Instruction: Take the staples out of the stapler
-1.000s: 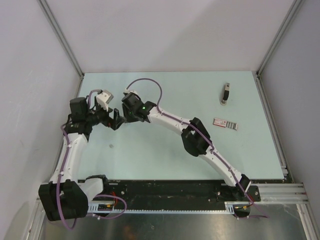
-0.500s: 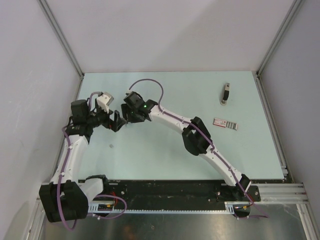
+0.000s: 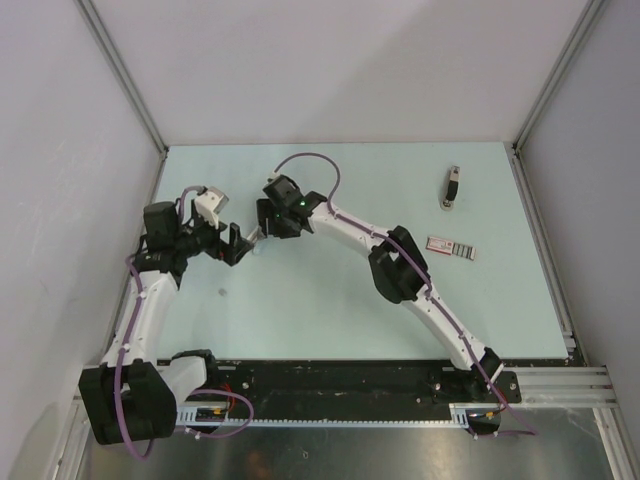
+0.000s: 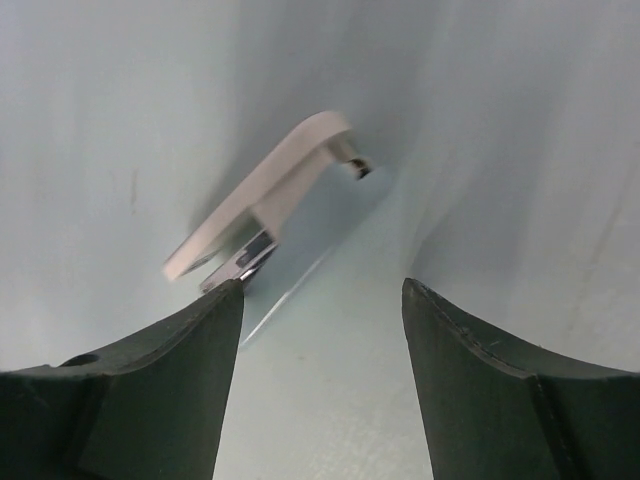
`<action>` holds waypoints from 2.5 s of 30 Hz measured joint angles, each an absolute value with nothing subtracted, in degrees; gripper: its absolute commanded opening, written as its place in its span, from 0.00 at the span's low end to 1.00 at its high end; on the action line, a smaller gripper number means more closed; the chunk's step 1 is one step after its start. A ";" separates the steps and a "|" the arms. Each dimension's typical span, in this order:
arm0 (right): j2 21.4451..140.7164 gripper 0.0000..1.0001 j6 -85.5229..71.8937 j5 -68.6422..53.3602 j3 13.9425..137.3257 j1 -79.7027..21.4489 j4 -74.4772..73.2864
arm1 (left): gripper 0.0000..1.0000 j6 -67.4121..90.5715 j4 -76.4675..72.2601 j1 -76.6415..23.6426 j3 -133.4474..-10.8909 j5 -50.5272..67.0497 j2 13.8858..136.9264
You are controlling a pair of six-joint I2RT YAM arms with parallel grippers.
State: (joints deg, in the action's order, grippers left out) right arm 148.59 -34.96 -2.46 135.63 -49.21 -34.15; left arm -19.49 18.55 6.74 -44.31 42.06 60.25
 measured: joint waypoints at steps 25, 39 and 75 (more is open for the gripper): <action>152.07 0.68 -37.80 -5.26 135.17 -51.46 -20.34 | 0.99 -19.51 18.04 6.79 -42.96 39.70 60.25; 132.46 0.99 -33.45 -2.09 111.15 -43.31 -21.82 | 0.99 -19.42 17.91 6.79 -42.96 38.61 60.18; 124.11 0.87 -26.61 28.62 108.49 -4.62 -42.13 | 0.99 -19.42 17.67 6.79 -42.96 37.23 60.88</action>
